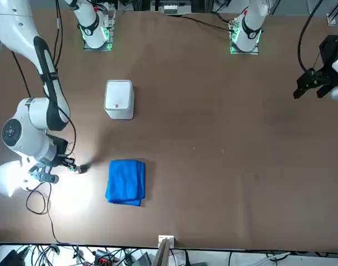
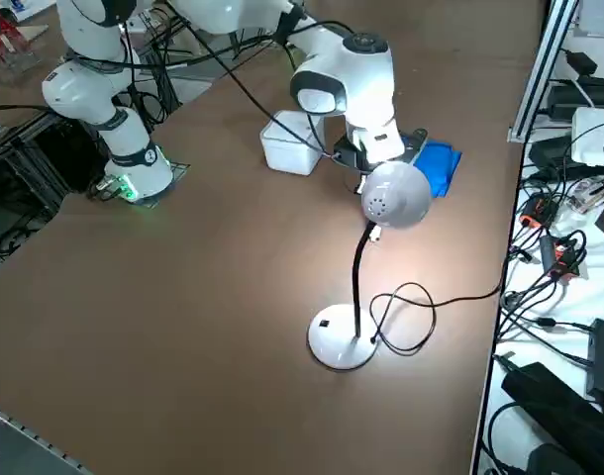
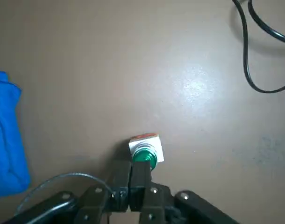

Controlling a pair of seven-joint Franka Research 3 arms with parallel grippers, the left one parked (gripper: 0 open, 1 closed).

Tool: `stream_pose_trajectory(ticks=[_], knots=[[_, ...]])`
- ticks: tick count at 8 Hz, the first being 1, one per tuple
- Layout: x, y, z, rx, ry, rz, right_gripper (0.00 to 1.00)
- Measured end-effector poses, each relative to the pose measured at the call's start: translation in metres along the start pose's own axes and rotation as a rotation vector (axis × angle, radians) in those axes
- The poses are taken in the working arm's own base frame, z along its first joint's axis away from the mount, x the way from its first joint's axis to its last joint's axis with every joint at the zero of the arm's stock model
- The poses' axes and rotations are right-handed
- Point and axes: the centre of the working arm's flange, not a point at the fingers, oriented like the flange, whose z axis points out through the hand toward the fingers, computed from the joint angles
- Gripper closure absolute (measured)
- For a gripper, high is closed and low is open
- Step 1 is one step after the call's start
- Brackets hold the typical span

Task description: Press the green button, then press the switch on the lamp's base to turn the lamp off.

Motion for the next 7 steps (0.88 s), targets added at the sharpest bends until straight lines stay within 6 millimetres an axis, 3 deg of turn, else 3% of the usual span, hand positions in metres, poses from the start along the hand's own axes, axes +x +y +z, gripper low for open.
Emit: stream_pose_trajectory(ticks=[7], knots=[[0.0024, -0.0007, -0.0026, 0.003, 0.018, 0.0, 0.98]])
